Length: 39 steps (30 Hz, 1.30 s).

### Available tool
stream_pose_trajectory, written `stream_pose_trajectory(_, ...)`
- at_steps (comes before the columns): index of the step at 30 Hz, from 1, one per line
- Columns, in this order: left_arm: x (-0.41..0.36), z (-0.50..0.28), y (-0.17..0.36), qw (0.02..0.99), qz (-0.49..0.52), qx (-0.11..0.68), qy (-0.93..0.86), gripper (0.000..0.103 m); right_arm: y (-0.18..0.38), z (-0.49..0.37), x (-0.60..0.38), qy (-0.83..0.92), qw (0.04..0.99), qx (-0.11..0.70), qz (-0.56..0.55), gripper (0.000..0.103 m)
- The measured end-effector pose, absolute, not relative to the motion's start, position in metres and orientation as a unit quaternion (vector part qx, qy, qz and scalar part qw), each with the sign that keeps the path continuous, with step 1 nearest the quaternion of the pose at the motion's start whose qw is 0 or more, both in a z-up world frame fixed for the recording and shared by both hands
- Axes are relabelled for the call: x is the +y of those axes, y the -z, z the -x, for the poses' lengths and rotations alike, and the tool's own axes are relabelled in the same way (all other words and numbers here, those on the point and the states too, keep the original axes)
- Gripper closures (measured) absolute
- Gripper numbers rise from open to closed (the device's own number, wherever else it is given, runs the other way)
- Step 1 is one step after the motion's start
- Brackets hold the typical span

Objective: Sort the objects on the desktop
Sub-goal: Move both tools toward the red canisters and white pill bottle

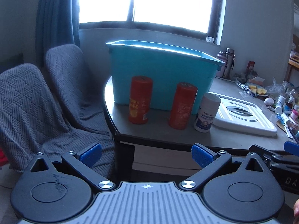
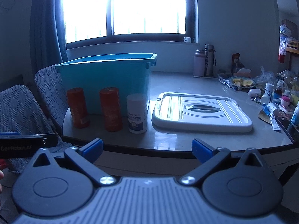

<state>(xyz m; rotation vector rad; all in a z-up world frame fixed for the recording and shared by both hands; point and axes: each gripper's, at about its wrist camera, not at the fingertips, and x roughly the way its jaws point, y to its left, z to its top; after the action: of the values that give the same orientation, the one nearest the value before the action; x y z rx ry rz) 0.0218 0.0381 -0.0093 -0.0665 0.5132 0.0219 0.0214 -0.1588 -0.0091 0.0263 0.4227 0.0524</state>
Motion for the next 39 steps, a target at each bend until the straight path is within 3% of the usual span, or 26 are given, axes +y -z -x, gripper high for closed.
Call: stream_pose_trajectory(39,0.053,-0.197,0.043,0.969,0.01,0.248,-0.01,0.0,0.048,-0.178,-0.133,-0.008,0.976,0.217,0.01,0.001)
